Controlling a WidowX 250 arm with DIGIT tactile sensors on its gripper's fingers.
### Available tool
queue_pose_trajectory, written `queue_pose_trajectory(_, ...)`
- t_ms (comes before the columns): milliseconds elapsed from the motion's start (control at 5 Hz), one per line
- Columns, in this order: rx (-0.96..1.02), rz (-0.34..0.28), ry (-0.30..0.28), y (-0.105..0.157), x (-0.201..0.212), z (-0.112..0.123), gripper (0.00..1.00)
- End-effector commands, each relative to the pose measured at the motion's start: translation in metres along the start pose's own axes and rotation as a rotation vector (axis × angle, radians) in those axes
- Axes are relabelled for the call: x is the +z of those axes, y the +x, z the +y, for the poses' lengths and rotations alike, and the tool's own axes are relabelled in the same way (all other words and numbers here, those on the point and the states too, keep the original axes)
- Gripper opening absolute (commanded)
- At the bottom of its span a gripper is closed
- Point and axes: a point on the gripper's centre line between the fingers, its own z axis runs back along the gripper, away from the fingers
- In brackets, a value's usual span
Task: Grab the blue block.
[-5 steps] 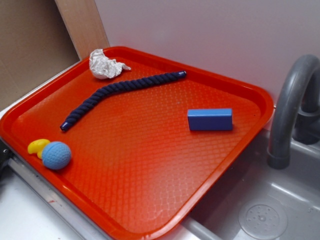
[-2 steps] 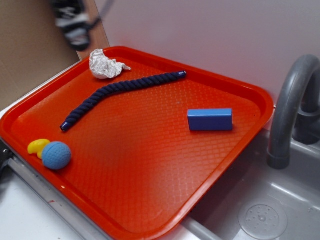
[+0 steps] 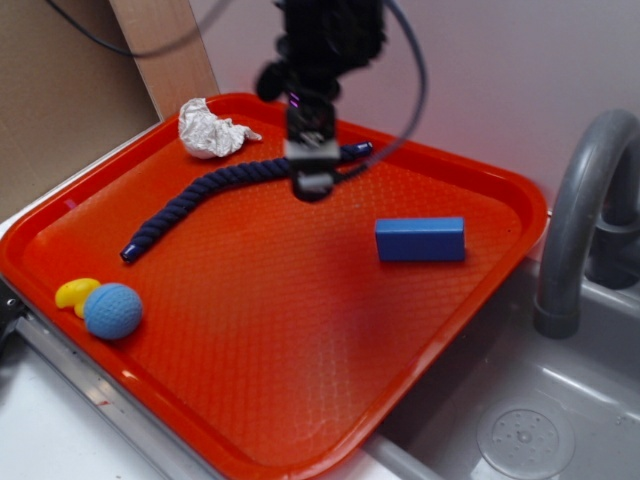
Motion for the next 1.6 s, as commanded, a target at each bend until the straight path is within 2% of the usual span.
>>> queue_pose_trajectory(0,-0.078,-0.010,-0.023,0.011,-0.014,-0.025,1.00)
queue_pose_trajectory(400,-0.076,0.028,-0.056,0.030,-0.030,-0.025,1.00)
queue_pose_trajectory(600,-0.087,0.073,-0.068,0.052,-0.040,-0.033,1.00)
queue_pose_trajectory(800,-0.084,0.121,-0.048,0.057,-0.045,-0.038,0.91)
queue_pose_trajectory(1000,-0.078,0.155,-0.008,0.054,-0.053,-0.044,0.00)
queue_pose_trajectory(1200,-0.030,0.099,-0.028,0.038,-0.037,-0.039,0.00)
queue_pose_trajectory(1400,0.200,0.009,-0.020,-0.004,0.003,-0.020,0.00)
